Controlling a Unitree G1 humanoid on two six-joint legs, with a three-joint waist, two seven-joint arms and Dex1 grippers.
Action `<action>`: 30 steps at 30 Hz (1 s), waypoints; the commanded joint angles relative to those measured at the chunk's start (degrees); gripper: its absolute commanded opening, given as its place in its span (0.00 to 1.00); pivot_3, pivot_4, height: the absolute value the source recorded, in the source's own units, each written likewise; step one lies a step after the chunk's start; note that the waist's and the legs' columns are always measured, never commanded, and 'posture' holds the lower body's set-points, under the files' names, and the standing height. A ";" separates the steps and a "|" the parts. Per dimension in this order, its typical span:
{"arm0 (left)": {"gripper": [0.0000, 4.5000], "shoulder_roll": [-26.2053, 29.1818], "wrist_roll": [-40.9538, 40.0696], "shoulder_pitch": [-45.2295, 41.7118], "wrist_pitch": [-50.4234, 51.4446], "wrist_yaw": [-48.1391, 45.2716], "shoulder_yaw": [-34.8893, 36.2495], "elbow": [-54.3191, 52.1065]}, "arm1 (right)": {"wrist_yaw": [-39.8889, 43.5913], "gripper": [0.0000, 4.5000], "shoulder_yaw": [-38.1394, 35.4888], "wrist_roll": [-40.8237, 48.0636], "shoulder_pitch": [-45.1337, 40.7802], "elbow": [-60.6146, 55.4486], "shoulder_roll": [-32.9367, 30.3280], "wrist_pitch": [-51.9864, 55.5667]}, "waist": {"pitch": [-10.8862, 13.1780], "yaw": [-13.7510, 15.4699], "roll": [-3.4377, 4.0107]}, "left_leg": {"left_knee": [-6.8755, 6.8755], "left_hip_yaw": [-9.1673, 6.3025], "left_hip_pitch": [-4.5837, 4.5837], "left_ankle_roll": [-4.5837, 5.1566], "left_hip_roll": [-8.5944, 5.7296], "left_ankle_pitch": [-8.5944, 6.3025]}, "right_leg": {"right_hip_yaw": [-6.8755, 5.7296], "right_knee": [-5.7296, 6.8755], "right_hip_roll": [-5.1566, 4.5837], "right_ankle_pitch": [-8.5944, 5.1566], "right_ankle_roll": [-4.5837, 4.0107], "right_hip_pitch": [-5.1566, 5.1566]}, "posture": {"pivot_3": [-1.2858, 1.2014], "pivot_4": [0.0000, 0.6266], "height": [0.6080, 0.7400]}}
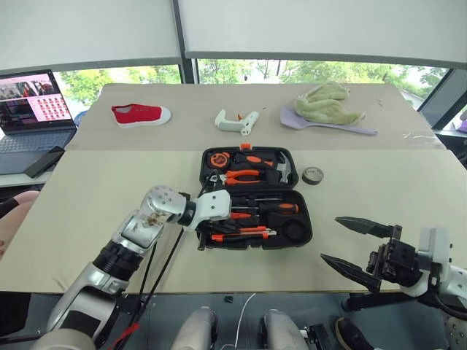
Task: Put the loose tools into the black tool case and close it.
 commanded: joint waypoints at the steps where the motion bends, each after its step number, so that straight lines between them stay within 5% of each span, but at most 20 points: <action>1: 0.08 -0.05 3.19 3.04 0.53 -0.87 -5.13 2.16 | -0.67 1.00 0.07 -0.53 -0.48 -0.20 0.89 -2.00 | -0.03 0.02 0.01 | 0.00 0.00 0.00 0.00 0.00 0.00 | 0.00 0.00 0.00 0.00 0.00 0.00 | 0.52 0.24 1.00; 10: 0.08 0.92 10.15 2.76 -14.39 2.25 -6.73 9.75 | -2.16 1.00 2.31 -6.89 -3.34 3.78 1.48 -5.89 | -0.21 0.27 0.15 | -0.01 0.00 0.60 0.04 -0.01 -0.04 | -0.03 -0.14 -0.05 -0.03 0.06 0.72 | 0.52 0.24 1.00; 15: 0.08 -2.12 3.44 3.49 -11.36 3.42 -1.31 8.71 | -2.92 1.00 1.36 -6.69 -3.34 4.99 1.70 -6.56 | -0.37 0.26 0.37 | -0.07 0.00 0.95 0.16 0.02 -0.12 | -0.02 -0.39 -0.17 -0.05 0.17 1.17 | 0.52 0.24 1.00; 19: 0.08 -6.44 -10.25 4.82 -6.56 5.03 9.67 4.41 | -4.07 1.00 -1.50 -5.42 -2.26 6.85 2.56 -7.81 | -0.34 0.14 0.36 | -0.06 0.00 0.75 0.17 0.00 -0.12 | -0.01 -0.34 -0.17 -0.04 0.17 0.95 | 0.52 0.24 1.00; 24: 0.08 -2.26 -19.17 8.40 -2.47 1.52 18.21 0.29 | -5.04 1.00 -5.03 -4.72 0.11 9.16 3.19 -8.42 | -0.28 -0.13 0.26 | 0.03 0.00 -0.01 0.14 -0.01 -0.10 | 0.05 -0.01 -0.14 0.00 0.13 -0.02 | 0.52 0.24 1.00; 30: 0.49 4.34 -21.93 11.48 -4.61 0.61 27.81 3.81 | -9.86 1.00 -7.88 -8.30 2.01 15.91 5.51 -10.76 | -0.27 -0.46 0.30 | 0.00 0.00 0.02 0.14 -0.01 -0.10 | 0.09 0.00 -0.16 0.00 0.11 -0.04 | 0.52 0.24 1.00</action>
